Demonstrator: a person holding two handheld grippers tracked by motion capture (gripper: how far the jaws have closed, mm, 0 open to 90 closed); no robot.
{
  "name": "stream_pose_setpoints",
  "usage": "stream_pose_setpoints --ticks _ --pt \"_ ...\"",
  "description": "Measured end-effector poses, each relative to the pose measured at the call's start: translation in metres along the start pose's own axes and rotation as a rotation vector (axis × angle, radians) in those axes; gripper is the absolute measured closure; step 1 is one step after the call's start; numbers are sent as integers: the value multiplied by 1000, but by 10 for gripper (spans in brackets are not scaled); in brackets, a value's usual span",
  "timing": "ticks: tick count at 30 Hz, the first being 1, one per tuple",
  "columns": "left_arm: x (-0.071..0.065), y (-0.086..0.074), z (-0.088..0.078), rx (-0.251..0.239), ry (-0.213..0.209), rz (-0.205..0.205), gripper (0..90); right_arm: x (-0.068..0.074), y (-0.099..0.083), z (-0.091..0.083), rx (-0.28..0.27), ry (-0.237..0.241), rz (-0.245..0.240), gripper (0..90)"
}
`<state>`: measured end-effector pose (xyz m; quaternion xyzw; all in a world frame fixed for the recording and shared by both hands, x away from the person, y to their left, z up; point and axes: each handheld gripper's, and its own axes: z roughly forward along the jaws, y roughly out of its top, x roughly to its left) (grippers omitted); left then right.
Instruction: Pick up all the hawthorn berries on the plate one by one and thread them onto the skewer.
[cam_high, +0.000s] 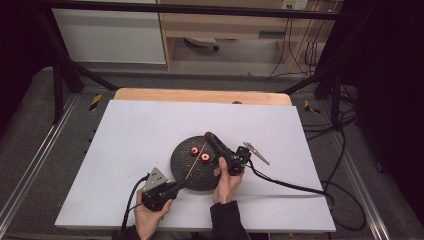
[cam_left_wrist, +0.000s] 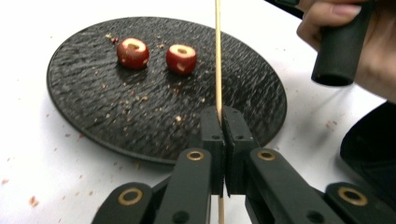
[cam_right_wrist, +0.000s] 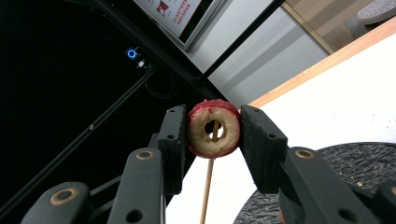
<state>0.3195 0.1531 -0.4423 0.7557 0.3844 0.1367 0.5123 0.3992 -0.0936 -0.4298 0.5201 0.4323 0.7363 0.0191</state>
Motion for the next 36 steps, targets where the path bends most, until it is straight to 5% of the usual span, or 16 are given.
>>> stream_pose_setpoints --ticks 25,36 --pt "-3 47 24 -15 -14 6 884 7 -7 -11 29 20 -30 631" --pt "-3 55 34 -7 -16 10 885 7 -14 -16 55 4 -57 631"
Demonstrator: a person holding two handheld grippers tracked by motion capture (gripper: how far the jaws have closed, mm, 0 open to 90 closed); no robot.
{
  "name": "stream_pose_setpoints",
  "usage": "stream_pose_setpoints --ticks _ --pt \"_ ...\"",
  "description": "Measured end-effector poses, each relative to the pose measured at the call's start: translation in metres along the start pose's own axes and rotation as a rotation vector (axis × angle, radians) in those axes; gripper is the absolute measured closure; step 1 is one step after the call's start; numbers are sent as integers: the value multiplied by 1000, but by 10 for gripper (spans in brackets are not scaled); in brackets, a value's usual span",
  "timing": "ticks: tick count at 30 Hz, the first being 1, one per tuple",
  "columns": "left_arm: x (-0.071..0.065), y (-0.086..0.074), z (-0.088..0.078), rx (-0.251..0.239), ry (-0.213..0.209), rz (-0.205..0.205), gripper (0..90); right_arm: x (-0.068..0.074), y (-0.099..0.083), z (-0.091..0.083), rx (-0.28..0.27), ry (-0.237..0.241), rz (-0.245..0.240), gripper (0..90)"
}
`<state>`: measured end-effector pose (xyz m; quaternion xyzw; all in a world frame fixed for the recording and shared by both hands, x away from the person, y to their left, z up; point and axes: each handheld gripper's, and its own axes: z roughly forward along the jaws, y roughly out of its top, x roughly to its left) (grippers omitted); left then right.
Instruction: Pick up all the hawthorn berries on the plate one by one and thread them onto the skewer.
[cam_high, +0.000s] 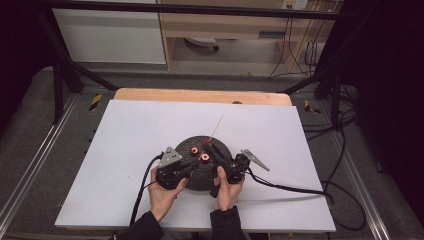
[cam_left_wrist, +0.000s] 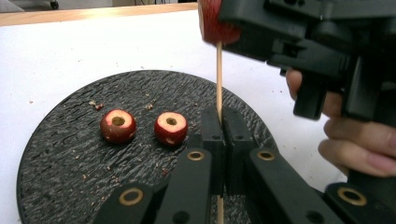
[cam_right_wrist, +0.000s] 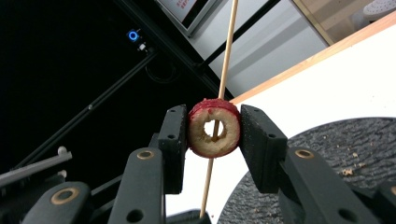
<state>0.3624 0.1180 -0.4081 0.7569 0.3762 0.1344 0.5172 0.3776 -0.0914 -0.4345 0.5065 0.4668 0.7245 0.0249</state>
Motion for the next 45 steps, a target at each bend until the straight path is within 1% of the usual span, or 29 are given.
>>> stream_pose_setpoints --ticks 3,11,14,15,16,18,20,22,25,26,29,31,34,37,38,40,42,45 --pt "0 1 1 6 0 10 885 0 -2 -1 7 -5 -4 631" --pt "0 -1 0 6 0 13 885 0 -6 -3 27 -9 -7 631" --pt "1 -2 -1 6 -9 13 886 1 -7 -4 36 -7 -13 626" --pt "1 -3 -1 9 -11 11 886 1 -6 -4 39 -7 -23 605" --pt "1 -4 -2 11 -13 11 885 1 -6 -4 35 -15 -27 550" --pt "2 -6 -4 15 -15 13 885 2 -4 -5 45 -24 -31 481" --pt "5 -9 -8 16 -13 12 885 2 -3 -5 42 -31 -53 408" --pt "8 -11 -12 21 -6 17 885 3 -1 -6 46 -38 -70 359" --pt "14 -14 -21 33 6 27 885 3 2 -6 72 -49 -102 252" --pt "16 -16 -25 38 8 29 885 2 3 -6 80 -53 -121 226" --pt "23 -20 -35 47 16 36 884 2 6 -5 117 -54 -159 170" --pt "28 -23 -42 53 26 40 884 1 9 -5 146 -68 -188 126" --pt "35 -28 -52 63 38 50 884 -1 13 -5 198 -81 -227 89" --pt "41 -34 -63 81 53 59 884 -3 16 -4 250 -102 -269 78" --pt "42 -36 -66 82 58 62 883 -4 17 -3 277 -112 -285 75" --pt "47 -41 -71 92 65 58 884 -6 20 -2 310 -127 -312 78" --pt "51 -44 -76 97 68 55 884 -8 23 0 361 -146 -350 85" --pt "53 -47 -81 118 75 68 883 -8 26 8 445 -170 -421 110"
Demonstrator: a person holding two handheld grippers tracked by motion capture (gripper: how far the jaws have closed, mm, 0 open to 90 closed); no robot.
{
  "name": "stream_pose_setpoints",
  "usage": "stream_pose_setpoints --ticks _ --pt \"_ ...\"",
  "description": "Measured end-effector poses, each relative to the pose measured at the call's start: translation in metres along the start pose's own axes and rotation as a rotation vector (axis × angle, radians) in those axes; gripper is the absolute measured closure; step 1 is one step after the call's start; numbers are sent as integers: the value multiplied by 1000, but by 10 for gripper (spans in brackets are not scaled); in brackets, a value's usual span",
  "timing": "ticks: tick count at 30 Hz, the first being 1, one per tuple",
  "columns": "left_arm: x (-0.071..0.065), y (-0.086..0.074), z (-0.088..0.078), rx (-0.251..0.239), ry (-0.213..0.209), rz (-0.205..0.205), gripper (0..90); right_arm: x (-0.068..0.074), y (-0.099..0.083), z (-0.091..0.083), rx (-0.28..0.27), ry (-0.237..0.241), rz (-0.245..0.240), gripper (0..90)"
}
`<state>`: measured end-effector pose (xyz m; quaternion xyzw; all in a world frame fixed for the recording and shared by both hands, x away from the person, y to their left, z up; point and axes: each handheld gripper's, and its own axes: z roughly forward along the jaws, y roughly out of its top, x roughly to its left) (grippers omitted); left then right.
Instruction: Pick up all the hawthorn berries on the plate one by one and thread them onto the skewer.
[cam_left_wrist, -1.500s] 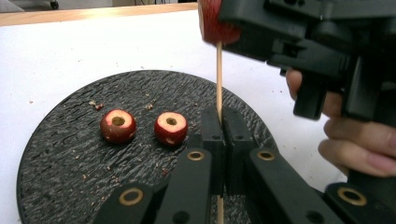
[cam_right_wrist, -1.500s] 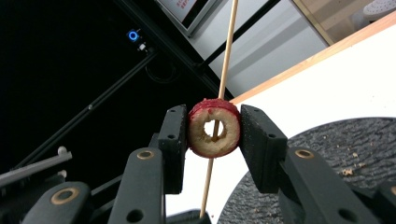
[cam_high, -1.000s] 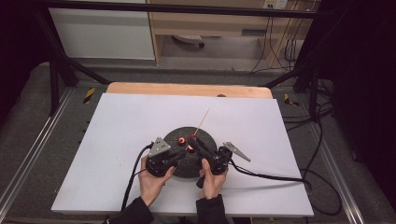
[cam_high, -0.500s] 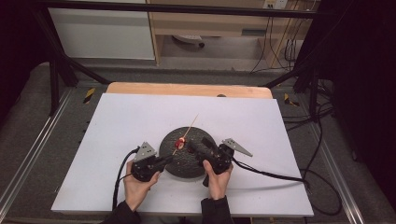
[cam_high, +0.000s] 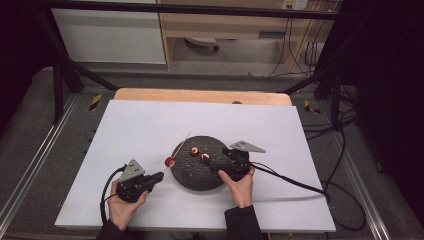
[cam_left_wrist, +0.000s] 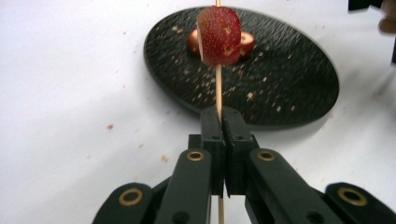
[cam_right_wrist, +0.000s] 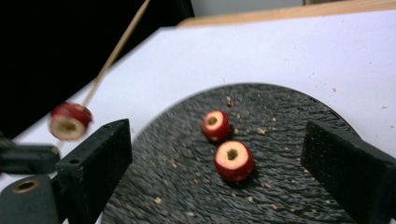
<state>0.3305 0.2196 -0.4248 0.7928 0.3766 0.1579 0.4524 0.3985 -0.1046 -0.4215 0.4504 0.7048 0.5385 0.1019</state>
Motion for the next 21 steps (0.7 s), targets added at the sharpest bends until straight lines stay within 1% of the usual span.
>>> stream_pose_setpoints --ticks 2,4,6,8,10,14,16,18,21 --pt "1 -2 -3 13 -7 8 883 1 4 5 64 -14 -49 124" --pt "1 -4 -5 27 1 29 883 2 8 11 126 -28 -97 144" --pt "2 -8 -8 31 5 40 883 3 12 18 193 -38 -150 165" --pt "4 -11 -11 33 6 40 883 3 16 23 249 -39 -190 182" --pt "8 -13 -14 32 6 29 883 3 21 28 301 -45 -225 208" --pt "13 -14 -18 26 9 19 883 1 28 37 383 -48 -280 258" --pt "15 -15 -18 29 17 21 883 1 30 41 415 -34 -305 280" --pt "16 -15 -17 37 23 23 883 0 31 46 447 -18 -319 312" --pt "17 -16 -16 45 25 26 883 -2 33 53 497 -17 -349 357"
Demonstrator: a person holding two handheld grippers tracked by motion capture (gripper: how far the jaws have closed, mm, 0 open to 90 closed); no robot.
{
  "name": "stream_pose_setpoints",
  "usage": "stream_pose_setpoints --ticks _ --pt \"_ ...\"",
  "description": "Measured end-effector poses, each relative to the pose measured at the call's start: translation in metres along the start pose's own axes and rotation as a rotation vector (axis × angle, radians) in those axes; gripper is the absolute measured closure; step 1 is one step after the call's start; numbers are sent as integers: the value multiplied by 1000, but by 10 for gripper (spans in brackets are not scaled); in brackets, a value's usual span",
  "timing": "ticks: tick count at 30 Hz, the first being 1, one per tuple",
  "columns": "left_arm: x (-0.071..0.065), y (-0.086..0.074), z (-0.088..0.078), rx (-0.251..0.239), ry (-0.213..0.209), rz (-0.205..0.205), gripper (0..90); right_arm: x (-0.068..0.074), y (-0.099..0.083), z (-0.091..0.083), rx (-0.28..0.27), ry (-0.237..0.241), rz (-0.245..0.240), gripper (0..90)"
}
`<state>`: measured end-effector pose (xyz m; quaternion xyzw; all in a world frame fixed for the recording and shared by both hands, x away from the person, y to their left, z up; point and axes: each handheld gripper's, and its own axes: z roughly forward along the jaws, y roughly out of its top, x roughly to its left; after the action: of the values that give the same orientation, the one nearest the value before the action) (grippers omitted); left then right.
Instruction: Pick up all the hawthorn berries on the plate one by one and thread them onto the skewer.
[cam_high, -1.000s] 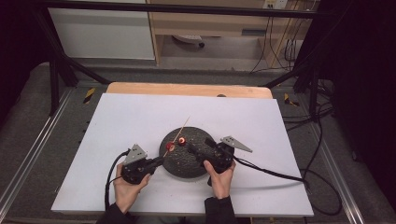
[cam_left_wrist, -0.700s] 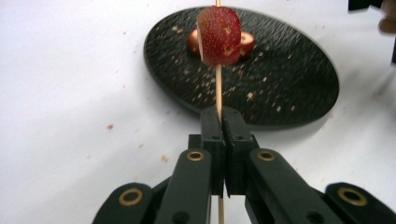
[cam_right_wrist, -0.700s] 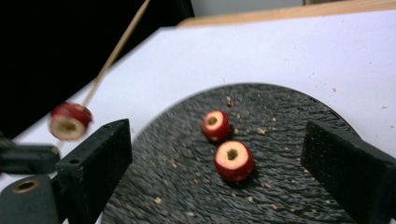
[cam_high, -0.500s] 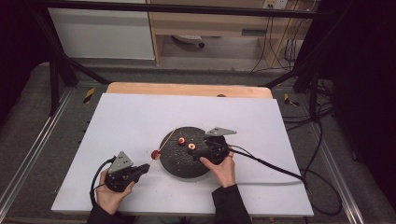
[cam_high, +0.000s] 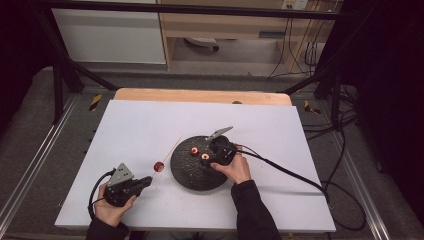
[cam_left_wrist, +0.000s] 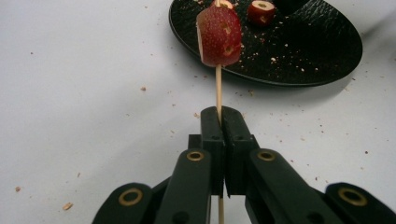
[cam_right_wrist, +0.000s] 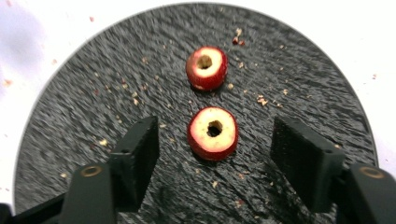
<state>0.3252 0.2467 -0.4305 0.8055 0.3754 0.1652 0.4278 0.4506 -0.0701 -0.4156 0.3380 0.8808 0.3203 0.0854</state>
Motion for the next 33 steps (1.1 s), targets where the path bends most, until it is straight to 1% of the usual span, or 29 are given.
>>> stream_pose_setpoints --ticks 2,4,7,8,9,12,14,16,18,25,26,28,32,33 --pt "0 0 0 2 2 3 883 -2 4 3 29 5 -15 392" --pt "1 0 0 4 5 4 883 -3 7 5 42 13 -23 420" --pt "2 0 0 7 6 3 883 -3 12 7 73 39 -39 463" --pt "2 0 0 9 6 3 883 -3 14 9 88 34 -51 475" --pt "2 0 0 11 6 2 883 -3 16 10 96 29 -54 496" --pt "3 0 1 13 4 2 883 -5 18 13 114 62 -43 526" --pt "3 0 1 16 3 2 883 -7 17 15 139 67 -38 548" --pt "3 0 1 19 3 6 883 -8 17 17 153 71 -34 573" --pt "3 0 2 20 2 5 883 -9 17 17 155 79 -31 603" --pt "3 0 1 20 4 5 883 -10 18 17 168 91 -4 609" --pt "3 0 2 19 4 6 883 -10 18 16 162 91 -7 610" --pt "3 0 2 19 4 8 883 -10 19 13 143 102 10 610" --pt "2 0 2 18 6 11 883 -6 20 7 98 109 55 611" --pt "2 0 2 17 5 11 883 -6 19 5 87 110 59 612"
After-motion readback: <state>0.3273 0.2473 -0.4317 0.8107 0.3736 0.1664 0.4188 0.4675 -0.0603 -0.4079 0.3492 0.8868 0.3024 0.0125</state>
